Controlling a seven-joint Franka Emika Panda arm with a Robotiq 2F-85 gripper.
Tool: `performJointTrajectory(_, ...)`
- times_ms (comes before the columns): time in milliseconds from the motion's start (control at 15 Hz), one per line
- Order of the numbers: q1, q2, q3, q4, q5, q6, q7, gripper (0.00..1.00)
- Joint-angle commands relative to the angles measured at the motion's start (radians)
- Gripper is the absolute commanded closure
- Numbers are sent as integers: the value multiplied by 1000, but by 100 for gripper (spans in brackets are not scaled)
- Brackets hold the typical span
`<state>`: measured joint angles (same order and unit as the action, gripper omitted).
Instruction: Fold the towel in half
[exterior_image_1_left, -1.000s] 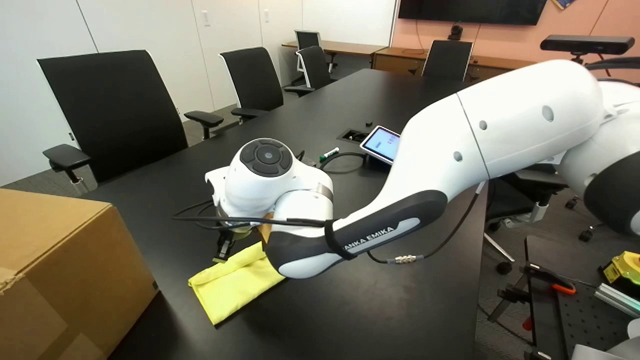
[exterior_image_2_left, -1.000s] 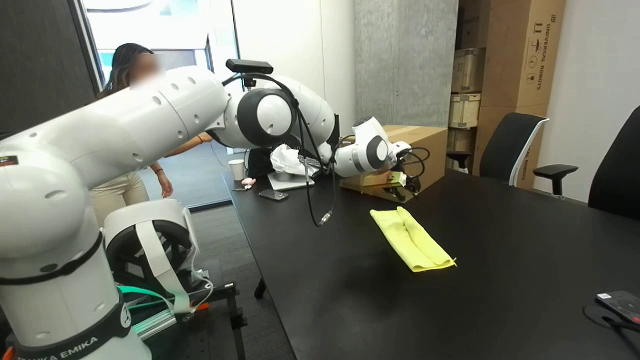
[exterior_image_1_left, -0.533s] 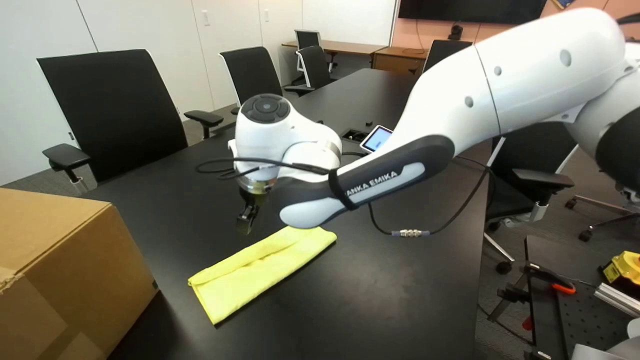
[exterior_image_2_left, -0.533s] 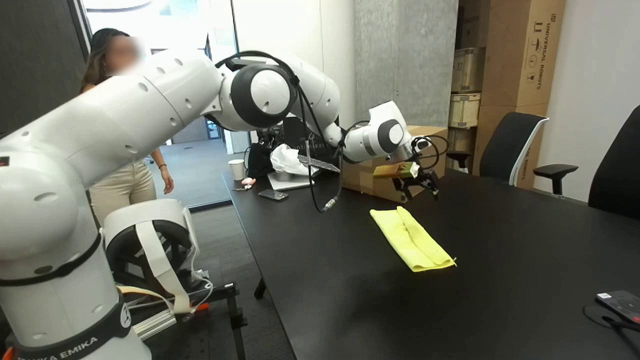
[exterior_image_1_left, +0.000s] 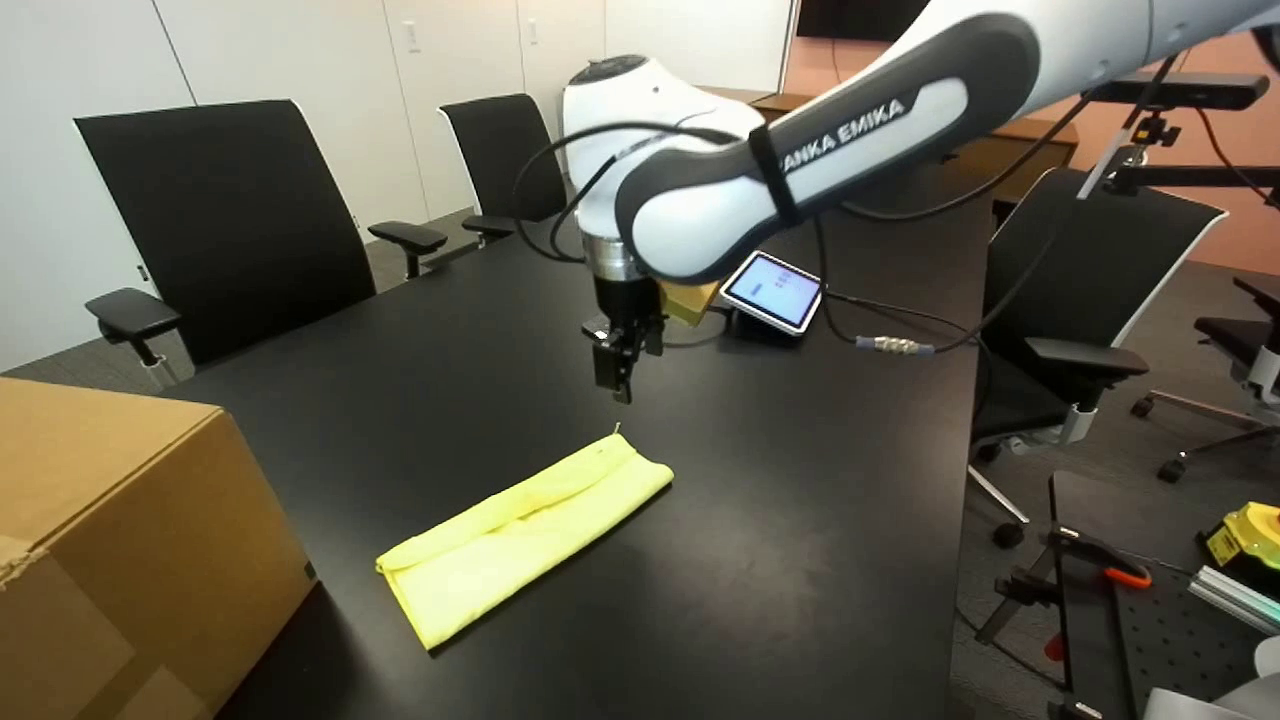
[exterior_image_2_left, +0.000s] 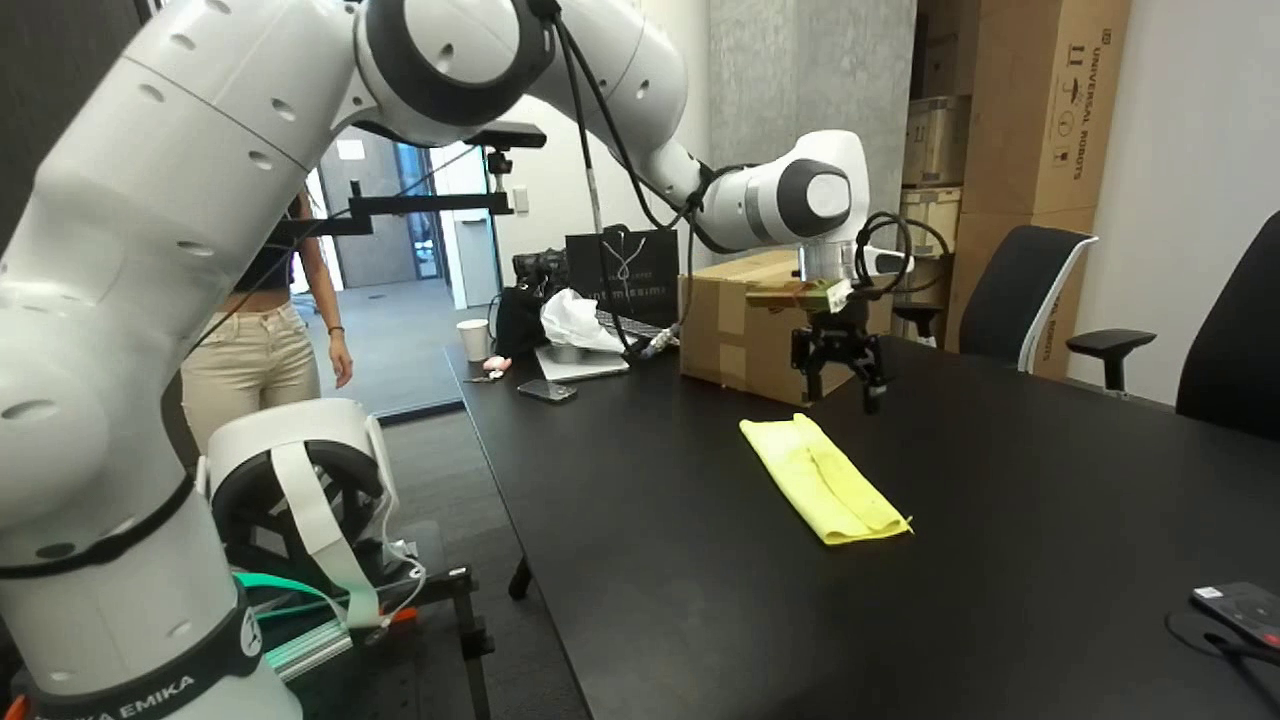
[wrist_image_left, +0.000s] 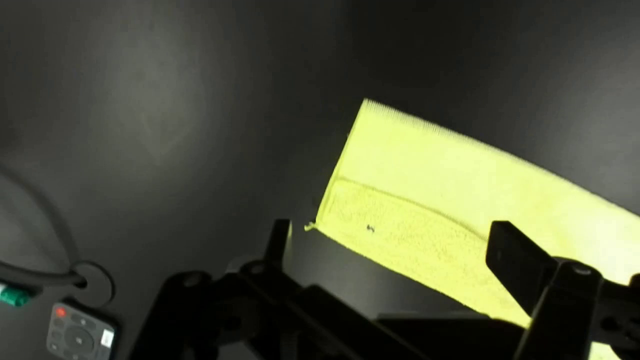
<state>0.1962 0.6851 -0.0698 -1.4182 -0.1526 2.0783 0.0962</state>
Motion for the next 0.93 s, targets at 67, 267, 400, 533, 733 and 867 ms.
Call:
performJointTrajectory(67,-124,-275,78,-292,168,-75,-23,0)
performJointTrajectory(267,-192,-415,86,-435,305,-117,-57,0)
performJointTrajectory(400,-228,-509,74,-529,373,-136,-108,0)
performJointTrajectory(533,-260,-599,53,-614,419,-178,-156,0)
performJointTrajectory(733,-301,-732,9,-724,419,-273,-233,0)
performJointTrajectory(867,-324,-818,-30,-787,386,-333,-287,0)
